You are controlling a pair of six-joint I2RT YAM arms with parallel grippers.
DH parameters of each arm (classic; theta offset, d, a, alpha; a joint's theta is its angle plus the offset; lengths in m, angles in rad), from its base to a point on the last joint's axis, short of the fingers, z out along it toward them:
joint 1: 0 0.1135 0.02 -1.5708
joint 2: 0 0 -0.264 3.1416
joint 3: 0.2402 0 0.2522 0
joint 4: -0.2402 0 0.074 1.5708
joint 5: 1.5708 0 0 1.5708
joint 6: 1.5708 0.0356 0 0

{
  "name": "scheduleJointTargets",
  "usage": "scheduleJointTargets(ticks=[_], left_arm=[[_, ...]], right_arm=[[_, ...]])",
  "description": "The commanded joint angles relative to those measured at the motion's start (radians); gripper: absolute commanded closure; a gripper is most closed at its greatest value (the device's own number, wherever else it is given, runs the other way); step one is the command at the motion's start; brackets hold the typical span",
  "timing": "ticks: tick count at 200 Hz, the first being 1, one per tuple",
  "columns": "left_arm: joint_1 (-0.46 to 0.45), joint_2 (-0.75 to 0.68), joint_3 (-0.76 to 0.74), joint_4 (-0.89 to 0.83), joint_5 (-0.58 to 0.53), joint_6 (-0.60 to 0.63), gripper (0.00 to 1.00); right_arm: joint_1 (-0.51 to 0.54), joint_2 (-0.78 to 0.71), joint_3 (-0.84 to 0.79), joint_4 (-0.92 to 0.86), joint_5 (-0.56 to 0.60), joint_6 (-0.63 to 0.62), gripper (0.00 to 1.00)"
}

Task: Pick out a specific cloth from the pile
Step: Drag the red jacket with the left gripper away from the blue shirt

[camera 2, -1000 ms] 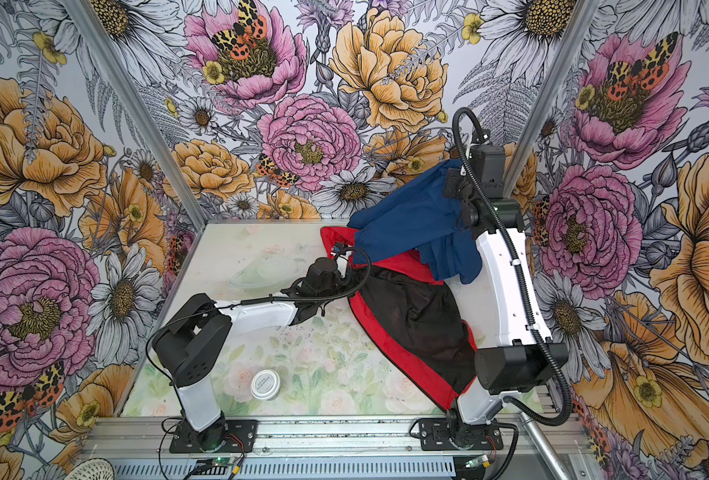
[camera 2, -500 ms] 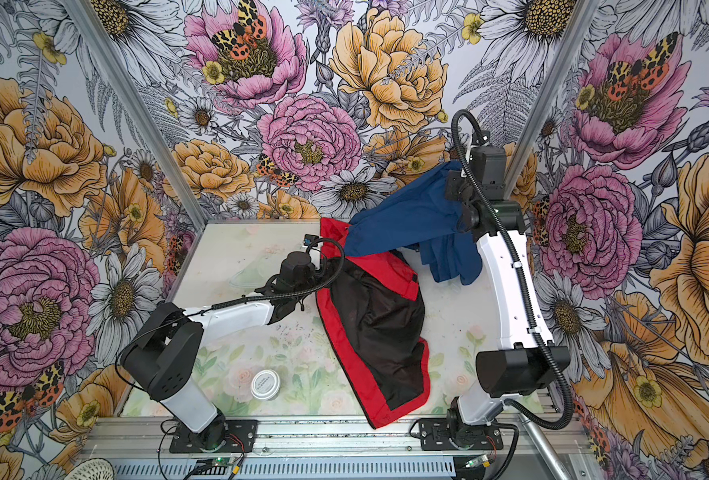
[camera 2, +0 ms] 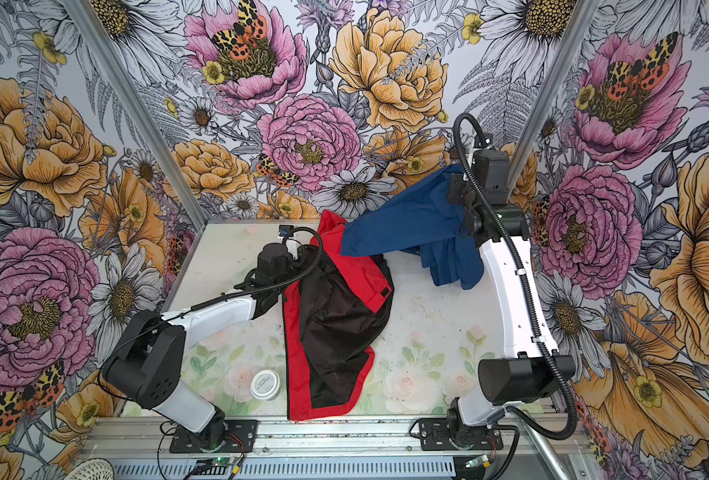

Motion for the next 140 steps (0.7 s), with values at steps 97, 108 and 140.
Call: scheduleJointTargets(ticks=[97, 108, 140], left_arm=[[0.15, 0.04, 0.204, -0.034, 0.07, 0.059, 1.0], [0.164, 0.049, 0.23, -0.05, 0.079, 0.062, 1.0], [0.206, 0.062, 0.29, -0.087, 0.105, 0.073, 1.0]], right_arm=[[0.001, -0.134, -0.074, 0.088, 0.038, -0.012, 1.0], [0.003, -0.141, -0.09, 0.089, 0.029, -0.005, 1.0], [0.018, -0.153, -0.142, 0.09, 0.016, -0.002, 1.0]])
